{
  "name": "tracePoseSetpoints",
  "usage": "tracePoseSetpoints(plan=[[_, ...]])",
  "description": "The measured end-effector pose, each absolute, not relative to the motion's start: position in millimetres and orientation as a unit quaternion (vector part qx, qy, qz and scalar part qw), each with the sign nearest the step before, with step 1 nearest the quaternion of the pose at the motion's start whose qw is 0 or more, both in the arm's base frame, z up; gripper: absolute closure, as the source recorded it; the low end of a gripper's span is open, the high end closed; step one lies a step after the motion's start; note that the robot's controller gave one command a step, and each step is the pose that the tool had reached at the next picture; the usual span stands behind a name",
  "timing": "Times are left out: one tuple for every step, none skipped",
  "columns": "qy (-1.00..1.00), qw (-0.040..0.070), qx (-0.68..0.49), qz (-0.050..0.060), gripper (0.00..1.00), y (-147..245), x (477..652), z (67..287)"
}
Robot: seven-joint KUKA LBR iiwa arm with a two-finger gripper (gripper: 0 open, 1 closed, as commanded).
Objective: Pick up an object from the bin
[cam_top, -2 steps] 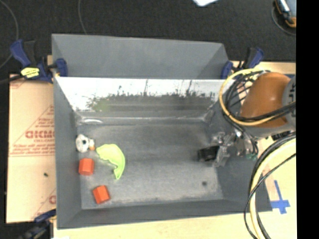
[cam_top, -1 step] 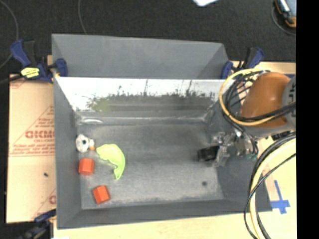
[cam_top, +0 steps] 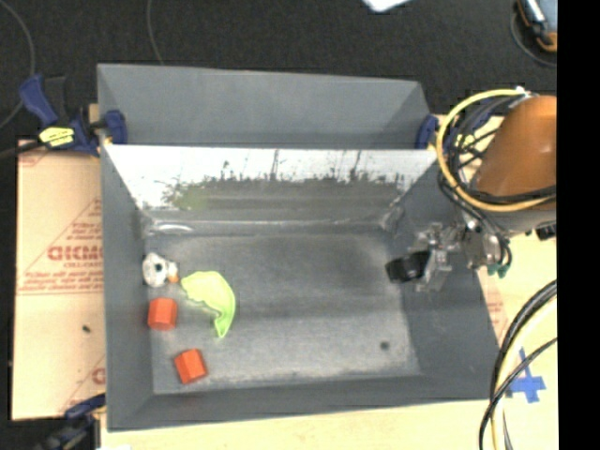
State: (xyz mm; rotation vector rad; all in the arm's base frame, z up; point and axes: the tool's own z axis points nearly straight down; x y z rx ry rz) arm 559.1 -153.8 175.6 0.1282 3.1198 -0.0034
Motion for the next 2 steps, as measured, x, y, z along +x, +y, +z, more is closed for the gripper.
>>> tracePoseSetpoints(plan=[[1.0,0.008,0.028,-0.001,1.0,-141.0,562.9,225.0],[0.999,0.015,0.032,-0.002,1.0,-139.8,573.4,300.7]])
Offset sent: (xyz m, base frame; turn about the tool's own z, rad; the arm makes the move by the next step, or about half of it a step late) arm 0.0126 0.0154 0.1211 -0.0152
